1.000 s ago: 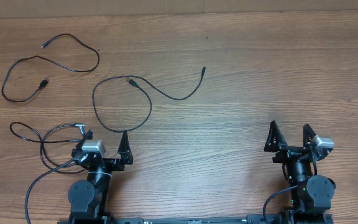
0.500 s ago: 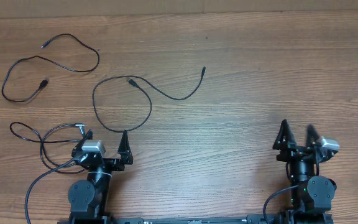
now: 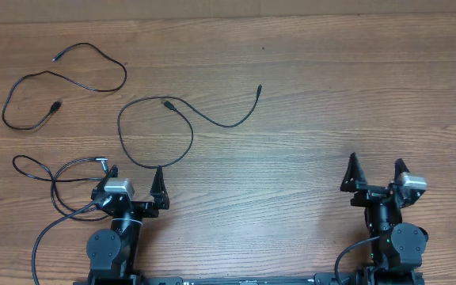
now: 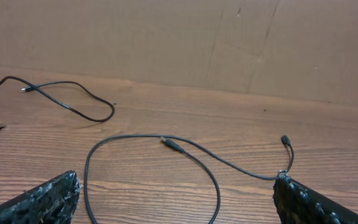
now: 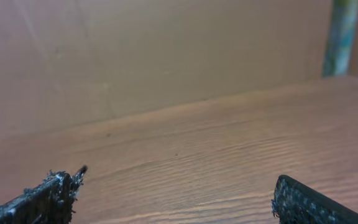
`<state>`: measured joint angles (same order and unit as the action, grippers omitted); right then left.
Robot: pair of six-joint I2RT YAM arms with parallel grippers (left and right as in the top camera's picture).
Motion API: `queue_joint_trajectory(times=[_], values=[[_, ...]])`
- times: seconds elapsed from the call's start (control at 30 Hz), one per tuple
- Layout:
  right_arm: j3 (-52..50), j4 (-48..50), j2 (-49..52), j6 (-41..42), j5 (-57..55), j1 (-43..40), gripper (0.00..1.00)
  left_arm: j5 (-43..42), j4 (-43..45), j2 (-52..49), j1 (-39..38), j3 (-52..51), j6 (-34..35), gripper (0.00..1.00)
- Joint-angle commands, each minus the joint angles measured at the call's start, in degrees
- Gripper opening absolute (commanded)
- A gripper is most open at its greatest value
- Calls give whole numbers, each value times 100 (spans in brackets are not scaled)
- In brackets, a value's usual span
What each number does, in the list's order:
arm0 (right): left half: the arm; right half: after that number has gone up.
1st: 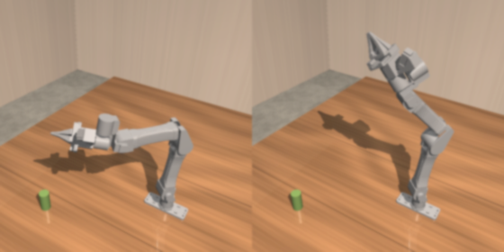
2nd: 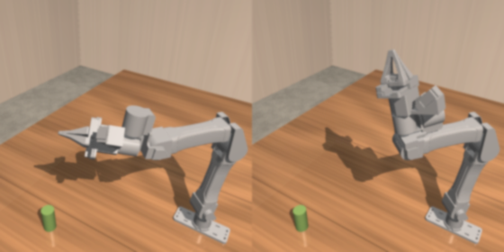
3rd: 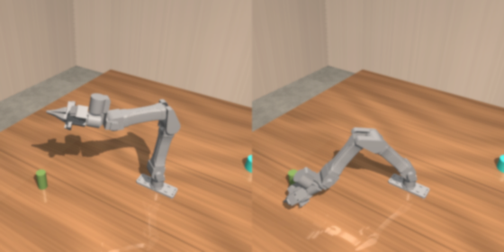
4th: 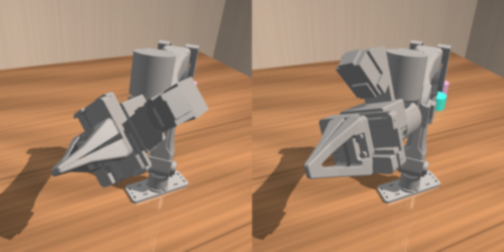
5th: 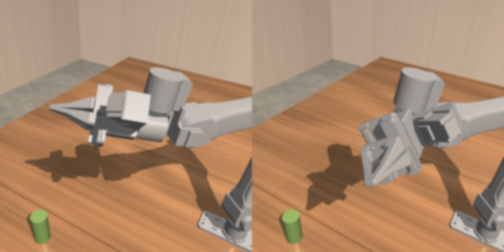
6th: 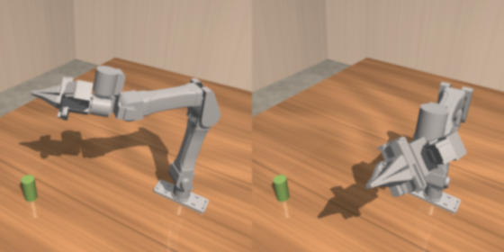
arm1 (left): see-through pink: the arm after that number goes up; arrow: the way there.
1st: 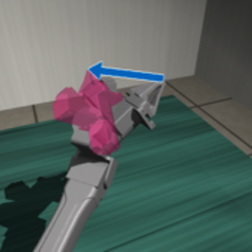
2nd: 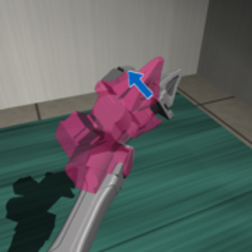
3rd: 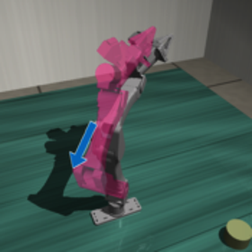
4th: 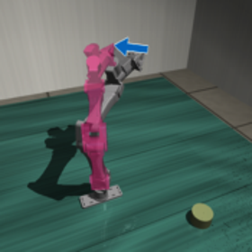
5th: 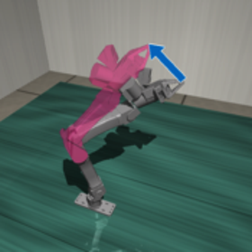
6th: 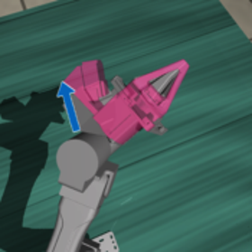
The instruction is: Untangle cables
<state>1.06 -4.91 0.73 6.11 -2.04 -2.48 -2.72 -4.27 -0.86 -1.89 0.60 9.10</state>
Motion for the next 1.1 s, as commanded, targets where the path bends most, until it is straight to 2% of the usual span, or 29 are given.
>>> queue_joint_trajectory(times=[0.0,0.9,1.07], values=[[-68,13,-59,-494,372,22,100,37,0,59,-13,-35,76,99],[-68,35,-59,-448,304,33,100,37,2,59,-13,-35,76,99],[-68,44,-61,-448,304,350,100,37,2,59,-13,-35,76,100]])
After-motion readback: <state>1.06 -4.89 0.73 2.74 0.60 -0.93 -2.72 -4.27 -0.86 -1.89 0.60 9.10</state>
